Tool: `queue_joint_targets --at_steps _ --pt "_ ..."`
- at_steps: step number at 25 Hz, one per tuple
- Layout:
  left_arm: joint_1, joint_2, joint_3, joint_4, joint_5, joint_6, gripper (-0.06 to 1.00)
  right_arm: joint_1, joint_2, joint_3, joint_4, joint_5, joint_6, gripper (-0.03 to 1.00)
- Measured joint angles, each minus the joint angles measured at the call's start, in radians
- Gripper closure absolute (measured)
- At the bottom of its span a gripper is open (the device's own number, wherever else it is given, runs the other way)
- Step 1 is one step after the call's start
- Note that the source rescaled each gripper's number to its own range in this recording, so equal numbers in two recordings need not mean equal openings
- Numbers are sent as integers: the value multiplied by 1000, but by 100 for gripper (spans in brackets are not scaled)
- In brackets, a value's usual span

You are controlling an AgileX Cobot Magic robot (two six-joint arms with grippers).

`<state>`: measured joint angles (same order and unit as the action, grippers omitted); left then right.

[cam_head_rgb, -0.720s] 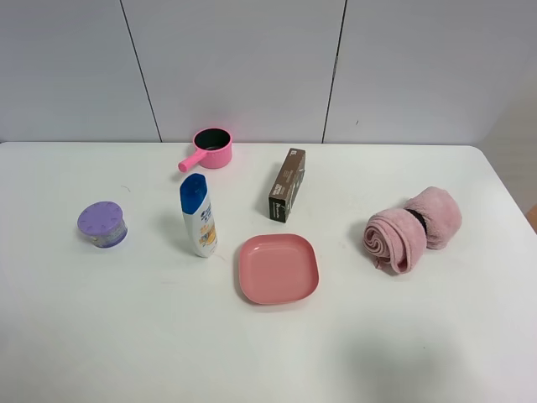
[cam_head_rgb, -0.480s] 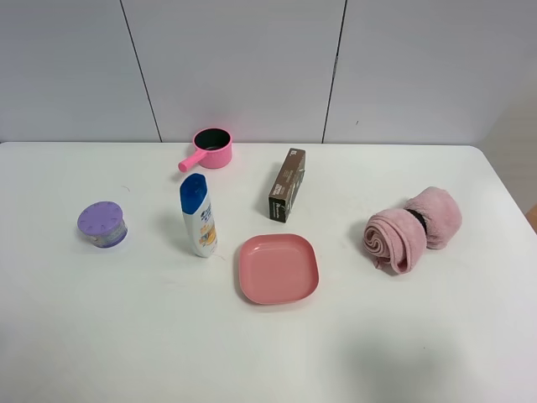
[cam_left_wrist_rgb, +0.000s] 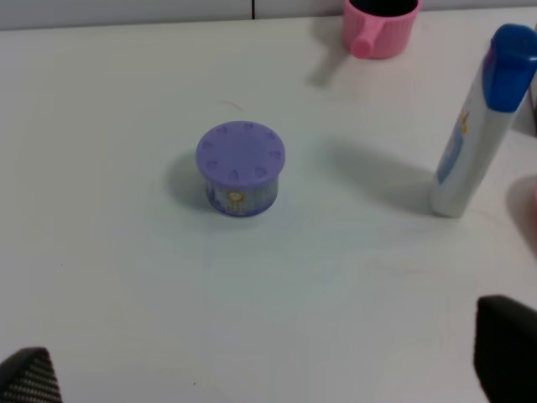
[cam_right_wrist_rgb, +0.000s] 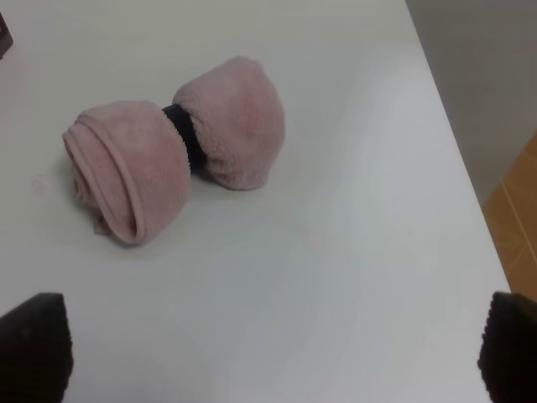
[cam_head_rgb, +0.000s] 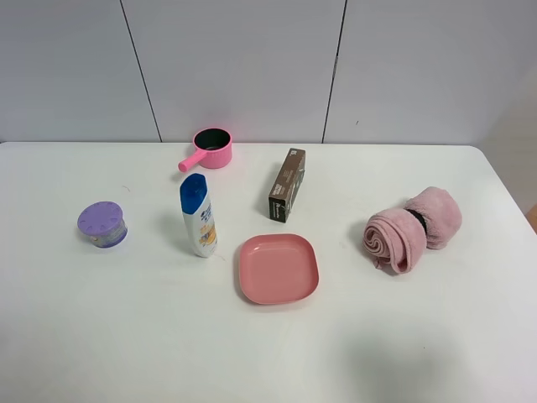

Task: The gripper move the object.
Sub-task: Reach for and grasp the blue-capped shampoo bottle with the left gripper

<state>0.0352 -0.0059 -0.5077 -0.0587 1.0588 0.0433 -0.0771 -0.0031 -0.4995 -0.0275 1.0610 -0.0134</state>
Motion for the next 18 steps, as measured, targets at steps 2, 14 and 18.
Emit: queue_joint_targets --at_steps 2,14,18 --pt "0 0 0 0 0 0 -6 0 0 0 0 0 0 -3" --pt "0 5 -12 -13 -7 16 -6 0 0 0 0 0 0 -3" --pt "15 141 -108 -51 -90 57 -6 0 0 0 0 0 0 -3"
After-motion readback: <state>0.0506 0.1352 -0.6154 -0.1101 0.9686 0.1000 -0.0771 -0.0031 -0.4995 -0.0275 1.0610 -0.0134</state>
